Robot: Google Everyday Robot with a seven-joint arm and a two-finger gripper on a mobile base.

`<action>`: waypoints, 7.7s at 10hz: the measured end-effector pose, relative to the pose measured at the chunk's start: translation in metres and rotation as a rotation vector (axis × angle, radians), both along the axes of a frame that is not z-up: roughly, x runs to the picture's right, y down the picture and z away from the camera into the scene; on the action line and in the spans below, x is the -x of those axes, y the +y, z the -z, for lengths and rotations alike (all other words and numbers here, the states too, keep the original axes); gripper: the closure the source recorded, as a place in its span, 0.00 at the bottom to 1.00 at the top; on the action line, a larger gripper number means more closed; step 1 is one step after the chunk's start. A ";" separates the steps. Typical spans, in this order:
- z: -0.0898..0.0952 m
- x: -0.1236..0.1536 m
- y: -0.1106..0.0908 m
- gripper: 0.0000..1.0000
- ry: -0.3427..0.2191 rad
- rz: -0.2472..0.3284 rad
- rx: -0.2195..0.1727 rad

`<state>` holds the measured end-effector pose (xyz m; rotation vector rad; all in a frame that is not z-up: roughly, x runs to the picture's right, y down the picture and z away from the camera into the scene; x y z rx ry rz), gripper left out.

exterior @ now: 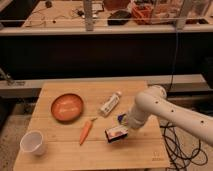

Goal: Place the eraser in the ceramic cup

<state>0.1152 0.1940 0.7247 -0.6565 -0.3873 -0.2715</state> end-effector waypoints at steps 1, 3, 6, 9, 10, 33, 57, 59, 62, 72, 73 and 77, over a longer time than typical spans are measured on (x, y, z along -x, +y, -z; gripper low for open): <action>0.004 0.005 -0.007 0.99 -0.005 0.008 -0.001; 0.011 0.014 -0.019 0.99 -0.016 0.025 -0.002; 0.017 0.028 -0.030 0.99 -0.032 0.048 -0.010; 0.031 0.056 -0.044 0.99 -0.059 0.080 -0.019; 0.034 0.060 -0.046 0.99 -0.063 0.087 -0.014; 0.082 0.180 -0.089 0.99 -0.231 0.314 -0.021; 0.066 0.346 -0.076 0.99 -0.352 0.559 -0.093; 0.063 0.352 -0.072 0.99 -0.356 0.574 -0.094; 0.061 0.362 -0.068 0.99 -0.360 0.602 -0.090; 0.061 0.417 -0.060 0.99 -0.353 0.691 -0.057; 0.060 0.421 -0.062 0.97 -0.352 0.691 -0.050; 0.059 0.429 -0.065 0.80 -0.348 0.699 -0.042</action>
